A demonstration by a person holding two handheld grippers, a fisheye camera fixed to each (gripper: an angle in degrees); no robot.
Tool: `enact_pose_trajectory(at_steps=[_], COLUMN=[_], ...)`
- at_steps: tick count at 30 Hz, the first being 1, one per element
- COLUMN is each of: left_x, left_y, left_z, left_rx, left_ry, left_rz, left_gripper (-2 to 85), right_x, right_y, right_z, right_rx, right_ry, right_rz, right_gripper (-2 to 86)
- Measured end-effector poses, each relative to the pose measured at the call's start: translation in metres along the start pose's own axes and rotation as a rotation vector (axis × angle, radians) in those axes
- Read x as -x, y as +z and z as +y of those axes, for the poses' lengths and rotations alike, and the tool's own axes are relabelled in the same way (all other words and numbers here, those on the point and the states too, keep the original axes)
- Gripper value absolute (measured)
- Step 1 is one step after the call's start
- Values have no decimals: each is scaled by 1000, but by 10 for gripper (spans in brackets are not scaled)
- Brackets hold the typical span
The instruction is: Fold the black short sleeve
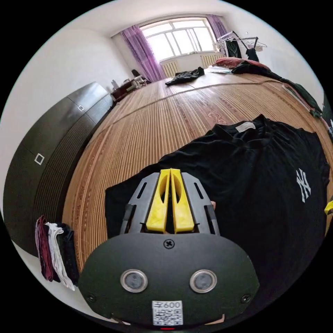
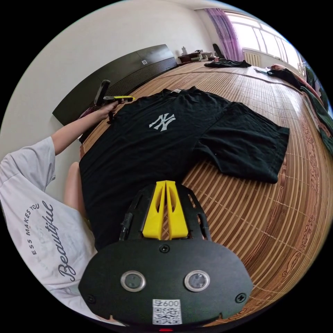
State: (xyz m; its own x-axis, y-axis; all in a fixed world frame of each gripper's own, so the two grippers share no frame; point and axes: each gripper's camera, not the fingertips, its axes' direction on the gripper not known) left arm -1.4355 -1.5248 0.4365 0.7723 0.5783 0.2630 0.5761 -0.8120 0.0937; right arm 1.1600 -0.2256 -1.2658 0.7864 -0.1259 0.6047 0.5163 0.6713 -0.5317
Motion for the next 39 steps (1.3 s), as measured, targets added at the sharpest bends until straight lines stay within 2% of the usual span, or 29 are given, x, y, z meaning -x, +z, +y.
enact_pose_trajectory(at_steps=[2, 3, 4, 9, 12, 14, 16, 19, 23, 25, 27, 31, 33, 34, 35, 36, 38, 39], left_x=[8, 9, 6, -50, -44, -27, -40, -79, -112, -123, -128, -112, -105, -96, -81, -74, -77, -78], left_y=[47, 56, 58, 58, 38, 10, -20, -52, -65, -45, -56, -83, -101, -121, -152, -171, -234, -241], left_z=[-31, -36, -47, -78, -95, -106, -112, -144, -206, -223, -227, -243, -250, -251, -245, -240, -227, -225], left_rx=[133, 145, 98, 97, 97, 99, -18, -94, -25, 102, 59, 23, 11, -21, -110, -155, -275, -279], left_ry=[-34, -48, -53, 100, 34, -146, -136, -6, 37, 39, 59, -24, -55, -85, -145, -171, -60, -38], left_rz=[-19, -15, -35, -261, -239, -301, -354, -287, 27, 91, 71, 164, 201, 224, 205, 167, -173, -247], left_gripper=[8, 8, 8, 7, 7, 8, 8, 8, 8, 7, 7, 8, 8, 8, 7, 7, 7, 7], right_x=[-5, -7, -10, -15, -19, -18, -17, -23, -45, -50, -55, -62, -66, -68, -64, -59, -10, 6], right_y=[1, 1, 1, 6, 8, 11, 15, 20, 27, 32, 37, 44, 29, 15, 8, 9, 43, 57], right_z=[-1, -2, -3, -6, -7, -8, -8, -9, -9, -9, -8, -7, -3, -3, -9, -16, -85, -108], right_rx=[-2, -1, -1, 3, 0, 0, 0, 0, -5, -4, -5, -18, -115, -237, -355, -390, -343, -312], right_ry=[7, 9, 12, 2, -2, -17, -31, -36, -13, -16, -17, -42, -8, 23, 49, 55, -23, -67], right_rz=[-8, -11, -16, -3, 0, 23, 45, 52, 14, 19, 21, 17, -108, -234, -331, -349, -209, -151], right_gripper=[-8, -8, -9, -9, -9, -9, -9, -9, -9, -9, -9, -9, -9, -9, -9, -9, -9, -9])
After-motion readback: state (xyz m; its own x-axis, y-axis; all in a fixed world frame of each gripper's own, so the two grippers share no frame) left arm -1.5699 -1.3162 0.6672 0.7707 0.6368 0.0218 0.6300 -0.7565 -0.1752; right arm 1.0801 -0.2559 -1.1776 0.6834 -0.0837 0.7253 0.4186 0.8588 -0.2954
